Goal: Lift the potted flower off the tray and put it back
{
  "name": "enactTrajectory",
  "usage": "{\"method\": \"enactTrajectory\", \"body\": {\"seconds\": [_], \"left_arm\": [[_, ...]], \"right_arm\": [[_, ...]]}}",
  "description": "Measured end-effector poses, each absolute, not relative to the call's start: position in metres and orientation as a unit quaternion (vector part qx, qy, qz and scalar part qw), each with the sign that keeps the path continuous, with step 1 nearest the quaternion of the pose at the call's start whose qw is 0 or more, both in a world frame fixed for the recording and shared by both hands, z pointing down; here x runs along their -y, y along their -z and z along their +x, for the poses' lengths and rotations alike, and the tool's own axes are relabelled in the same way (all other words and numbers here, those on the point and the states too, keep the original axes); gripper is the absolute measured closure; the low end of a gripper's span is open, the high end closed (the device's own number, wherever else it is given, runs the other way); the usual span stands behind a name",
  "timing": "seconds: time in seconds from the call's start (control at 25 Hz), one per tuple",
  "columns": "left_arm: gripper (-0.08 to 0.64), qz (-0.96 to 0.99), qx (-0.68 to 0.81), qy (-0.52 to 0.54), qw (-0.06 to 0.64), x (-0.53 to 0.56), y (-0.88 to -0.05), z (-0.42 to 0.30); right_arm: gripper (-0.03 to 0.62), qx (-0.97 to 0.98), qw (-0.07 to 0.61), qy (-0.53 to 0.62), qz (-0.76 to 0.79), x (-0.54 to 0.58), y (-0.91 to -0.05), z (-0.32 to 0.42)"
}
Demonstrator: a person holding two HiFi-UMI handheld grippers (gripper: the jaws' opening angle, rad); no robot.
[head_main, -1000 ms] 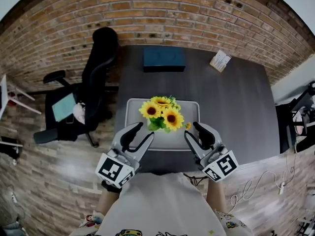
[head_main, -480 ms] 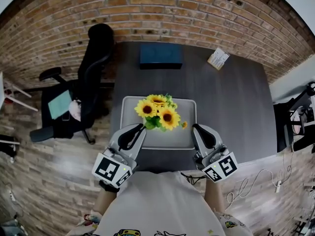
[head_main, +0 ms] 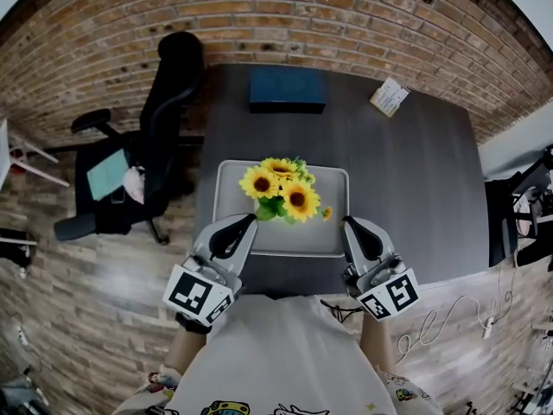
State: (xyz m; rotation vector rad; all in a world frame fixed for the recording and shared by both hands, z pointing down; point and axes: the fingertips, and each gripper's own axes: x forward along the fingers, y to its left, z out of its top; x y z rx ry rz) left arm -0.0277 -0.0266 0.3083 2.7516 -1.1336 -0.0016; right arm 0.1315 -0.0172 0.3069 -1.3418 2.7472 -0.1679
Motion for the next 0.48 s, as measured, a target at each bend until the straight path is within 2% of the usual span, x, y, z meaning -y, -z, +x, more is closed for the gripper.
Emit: {"method": "enactTrajectory", "body": {"seconds": [0.48], "left_arm": [[0.549,0.919,0.385,-0.003,0.081,0.0239,-0.3097,-0.0298]], "right_arm": [[0.592,-0.904,0.028,0.057,-0.423,0.0132,-0.31,0.1231]]}}
